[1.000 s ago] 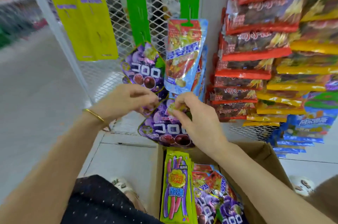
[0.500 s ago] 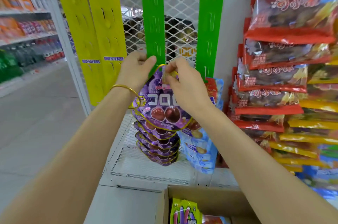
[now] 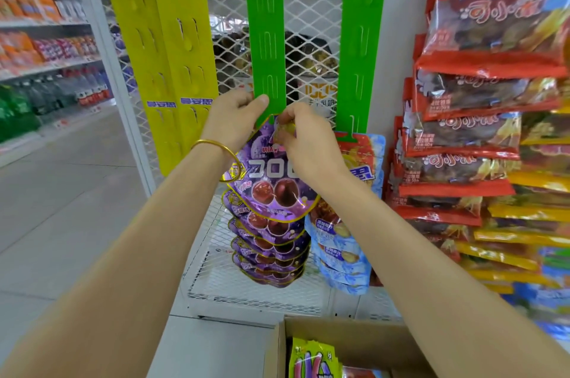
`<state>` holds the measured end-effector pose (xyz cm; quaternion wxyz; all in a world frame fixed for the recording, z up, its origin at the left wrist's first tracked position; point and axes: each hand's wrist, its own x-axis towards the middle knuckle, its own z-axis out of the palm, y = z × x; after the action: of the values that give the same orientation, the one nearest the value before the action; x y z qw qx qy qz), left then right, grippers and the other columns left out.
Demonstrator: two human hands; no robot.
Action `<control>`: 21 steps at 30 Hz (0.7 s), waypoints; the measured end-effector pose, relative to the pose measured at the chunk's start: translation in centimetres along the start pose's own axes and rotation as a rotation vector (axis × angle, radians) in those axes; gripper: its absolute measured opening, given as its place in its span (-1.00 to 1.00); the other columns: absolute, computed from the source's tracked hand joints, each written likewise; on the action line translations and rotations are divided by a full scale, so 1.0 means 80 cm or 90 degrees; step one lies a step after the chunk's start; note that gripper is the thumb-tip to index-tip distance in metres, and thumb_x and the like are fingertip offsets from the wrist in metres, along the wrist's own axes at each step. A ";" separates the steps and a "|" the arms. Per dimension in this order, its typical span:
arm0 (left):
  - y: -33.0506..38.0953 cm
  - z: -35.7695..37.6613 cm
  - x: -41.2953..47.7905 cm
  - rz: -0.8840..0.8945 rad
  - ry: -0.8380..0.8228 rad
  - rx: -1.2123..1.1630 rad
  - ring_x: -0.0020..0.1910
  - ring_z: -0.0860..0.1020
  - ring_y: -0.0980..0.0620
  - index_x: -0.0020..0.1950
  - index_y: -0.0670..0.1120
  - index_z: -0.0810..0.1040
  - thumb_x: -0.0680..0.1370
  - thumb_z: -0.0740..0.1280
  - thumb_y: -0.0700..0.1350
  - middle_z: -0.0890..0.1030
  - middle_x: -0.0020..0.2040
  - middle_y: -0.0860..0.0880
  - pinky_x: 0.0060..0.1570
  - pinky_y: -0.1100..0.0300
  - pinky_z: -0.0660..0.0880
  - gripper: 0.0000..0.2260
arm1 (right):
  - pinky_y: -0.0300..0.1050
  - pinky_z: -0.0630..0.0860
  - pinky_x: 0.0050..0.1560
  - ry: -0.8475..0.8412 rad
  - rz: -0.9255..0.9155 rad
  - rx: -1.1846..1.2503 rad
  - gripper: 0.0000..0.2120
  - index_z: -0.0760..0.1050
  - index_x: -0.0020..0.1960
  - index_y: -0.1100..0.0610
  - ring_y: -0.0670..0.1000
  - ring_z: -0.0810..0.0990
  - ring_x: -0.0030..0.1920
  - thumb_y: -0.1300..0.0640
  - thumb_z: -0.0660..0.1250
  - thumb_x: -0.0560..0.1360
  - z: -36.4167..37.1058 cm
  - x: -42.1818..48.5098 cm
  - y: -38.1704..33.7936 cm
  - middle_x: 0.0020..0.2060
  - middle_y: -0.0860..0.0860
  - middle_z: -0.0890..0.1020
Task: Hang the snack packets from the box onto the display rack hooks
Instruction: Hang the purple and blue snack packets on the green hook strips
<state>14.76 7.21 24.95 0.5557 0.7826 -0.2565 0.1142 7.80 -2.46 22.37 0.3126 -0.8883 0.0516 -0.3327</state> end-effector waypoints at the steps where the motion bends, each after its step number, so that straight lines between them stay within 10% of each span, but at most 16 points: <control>1: 0.000 0.000 -0.001 -0.004 -0.002 -0.011 -0.29 0.33 0.00 -0.14 -0.39 0.49 0.56 0.28 -0.09 0.40 -0.27 -0.18 -0.29 0.18 0.27 -0.68 | 0.11 0.48 0.00 -0.001 0.001 0.002 -0.82 0.42 0.12 0.19 0.17 0.55 -0.02 0.24 0.24 0.53 0.001 -0.002 0.001 -0.02 0.14 0.61; 6: -0.007 0.000 -0.002 -0.017 -0.007 -0.044 -0.33 0.39 -0.04 -0.13 -0.40 0.47 0.57 0.26 -0.10 0.41 -0.28 -0.19 -0.31 0.04 0.46 -0.68 | 0.13 0.50 -0.01 -0.020 0.016 -0.010 -0.83 0.41 0.11 0.19 0.18 0.56 -0.03 0.25 0.24 0.52 0.010 -0.012 0.007 -0.02 0.14 0.60; 11: -0.017 -0.001 -0.010 -0.002 -0.009 -0.034 -0.41 0.32 0.04 -0.35 -0.15 0.37 0.58 0.24 -0.21 0.29 -0.40 -0.09 -0.38 0.34 0.45 -0.72 | 0.14 0.50 -0.03 -0.026 0.003 -0.013 -0.78 0.37 0.16 0.20 0.21 0.55 -0.02 0.31 0.22 0.52 0.016 -0.019 0.015 0.01 0.17 0.59; 17: -0.023 0.001 -0.026 0.021 0.025 -0.024 -0.08 0.50 0.08 0.15 -0.22 0.51 0.52 0.27 -0.30 0.56 -0.04 -0.05 0.01 0.32 0.48 -0.79 | 0.14 0.46 0.03 -0.010 -0.033 -0.031 -0.69 0.39 0.15 0.19 0.20 0.49 0.03 0.40 0.23 0.45 0.008 -0.030 0.011 0.11 0.15 0.44; 21: -0.033 0.006 -0.097 0.105 0.115 0.021 -0.05 0.48 0.32 0.19 -0.02 0.47 0.51 0.27 -0.31 0.48 0.10 0.04 -0.09 0.53 0.41 -0.70 | 0.01 0.46 -0.01 0.074 -0.052 0.013 -0.70 0.46 0.06 0.15 0.04 0.46 -0.02 0.45 0.21 0.42 -0.024 -0.068 0.007 0.01 0.01 0.41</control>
<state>9.61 9.52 19.01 0.5523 0.7543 -0.2670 0.2340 2.44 -2.27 20.10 0.3044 -0.8655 0.0301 -0.3967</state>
